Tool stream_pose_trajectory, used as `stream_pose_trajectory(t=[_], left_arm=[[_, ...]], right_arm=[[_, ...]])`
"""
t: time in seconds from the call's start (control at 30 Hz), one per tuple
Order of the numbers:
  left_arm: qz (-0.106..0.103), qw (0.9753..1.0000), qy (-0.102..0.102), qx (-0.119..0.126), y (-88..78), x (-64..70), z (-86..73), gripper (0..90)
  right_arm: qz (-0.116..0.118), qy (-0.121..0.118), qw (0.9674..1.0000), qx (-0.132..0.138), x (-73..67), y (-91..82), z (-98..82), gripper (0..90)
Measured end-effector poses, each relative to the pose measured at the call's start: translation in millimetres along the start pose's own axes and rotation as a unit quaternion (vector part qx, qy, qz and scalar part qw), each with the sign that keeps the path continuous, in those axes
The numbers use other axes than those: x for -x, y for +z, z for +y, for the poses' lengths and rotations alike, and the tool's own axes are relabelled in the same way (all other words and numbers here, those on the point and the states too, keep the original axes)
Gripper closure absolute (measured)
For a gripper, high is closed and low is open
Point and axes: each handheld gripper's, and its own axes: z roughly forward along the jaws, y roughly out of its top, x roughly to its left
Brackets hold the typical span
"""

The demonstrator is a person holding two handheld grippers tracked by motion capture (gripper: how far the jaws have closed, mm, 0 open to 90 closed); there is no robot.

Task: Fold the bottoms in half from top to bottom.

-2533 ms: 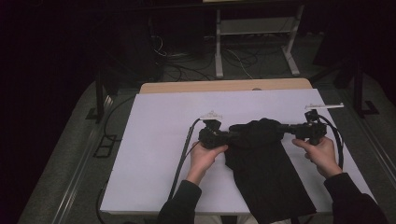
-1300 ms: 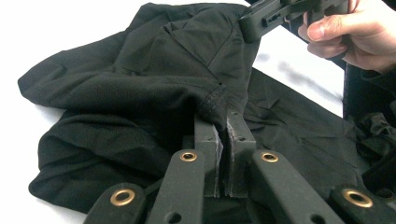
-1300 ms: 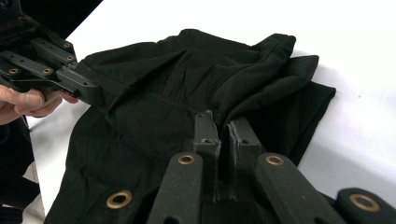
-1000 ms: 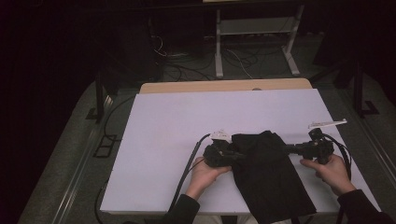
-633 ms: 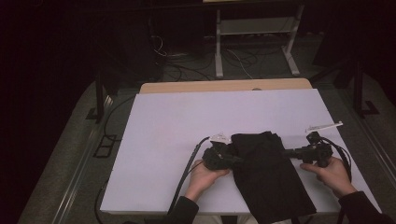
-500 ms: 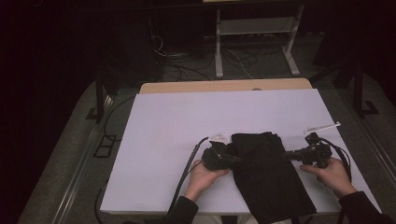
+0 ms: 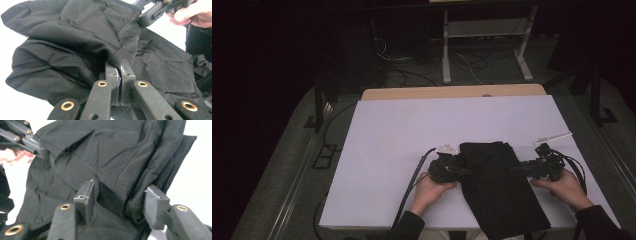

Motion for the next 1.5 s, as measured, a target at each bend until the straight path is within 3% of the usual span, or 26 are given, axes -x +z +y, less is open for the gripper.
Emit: stream_pose_trajectory(t=[0.3,0.57,0.8,1.07,1.5], left_arm=[[-0.003,1.0,-0.001,0.001,2.7,-0.6,-0.8,86.9],[-0.003,1.0,0.001,0.0,2.9,-0.3,-0.9,86.9],[-0.004,1.0,0.002,0.0,3.6,0.1,-0.9,86.9],[-0.002,1.0,0.002,0.003,2.5,0.5,-0.4,86.9],[-0.002,1.0,0.001,0.006,1.5,1.6,0.1,86.9]], right_arm=[[-0.004,-0.001,0.9997,0.026,4.5,-6.5,6.0,18.4],[0.0,-0.006,0.9986,0.052,2.8,-9.6,18.0,8.8],[0.002,-0.014,0.9971,0.075,1.9,-12.0,31.1,4.5],[-0.004,-0.023,0.9967,0.078,1.8,-10.5,47.4,3.5],[-0.013,-0.013,0.996,0.088,17.8,-2.2,70.5,4.4]])
